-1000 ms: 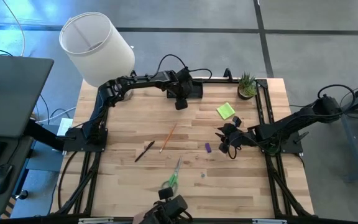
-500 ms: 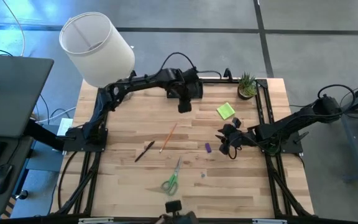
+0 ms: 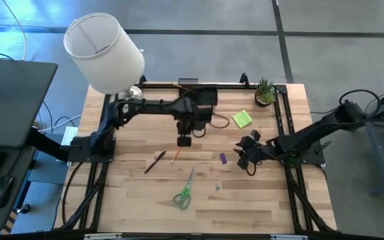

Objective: Pick and place office supplies into organizer
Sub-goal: Put the yellow binder clip into the black desk organizer

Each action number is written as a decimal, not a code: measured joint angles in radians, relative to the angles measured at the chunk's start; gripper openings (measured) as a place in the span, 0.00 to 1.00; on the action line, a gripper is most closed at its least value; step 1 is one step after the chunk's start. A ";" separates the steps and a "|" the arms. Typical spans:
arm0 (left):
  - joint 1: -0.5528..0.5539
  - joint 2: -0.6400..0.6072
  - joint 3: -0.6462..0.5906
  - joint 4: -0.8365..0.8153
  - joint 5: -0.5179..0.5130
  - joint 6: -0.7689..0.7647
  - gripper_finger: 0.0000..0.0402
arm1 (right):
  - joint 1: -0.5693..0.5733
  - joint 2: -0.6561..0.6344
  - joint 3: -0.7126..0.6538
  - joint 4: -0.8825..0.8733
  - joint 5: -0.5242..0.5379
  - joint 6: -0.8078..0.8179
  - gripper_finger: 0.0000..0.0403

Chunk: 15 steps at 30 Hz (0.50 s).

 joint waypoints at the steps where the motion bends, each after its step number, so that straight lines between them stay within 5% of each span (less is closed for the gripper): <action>1: -0.010 -0.014 -0.031 0.011 -0.003 -0.016 0.01 | 0.011 0.000 0.000 -0.002 0.007 0.010 0.29; 8: -0.101 -0.182 -0.291 0.168 -0.001 -0.126 0.02 | 0.059 0.000 0.000 -0.013 0.066 0.037 0.29; 15: -0.231 -0.281 -0.475 0.423 0.152 -0.241 0.04 | 0.059 0.000 0.000 0.016 0.090 0.036 0.29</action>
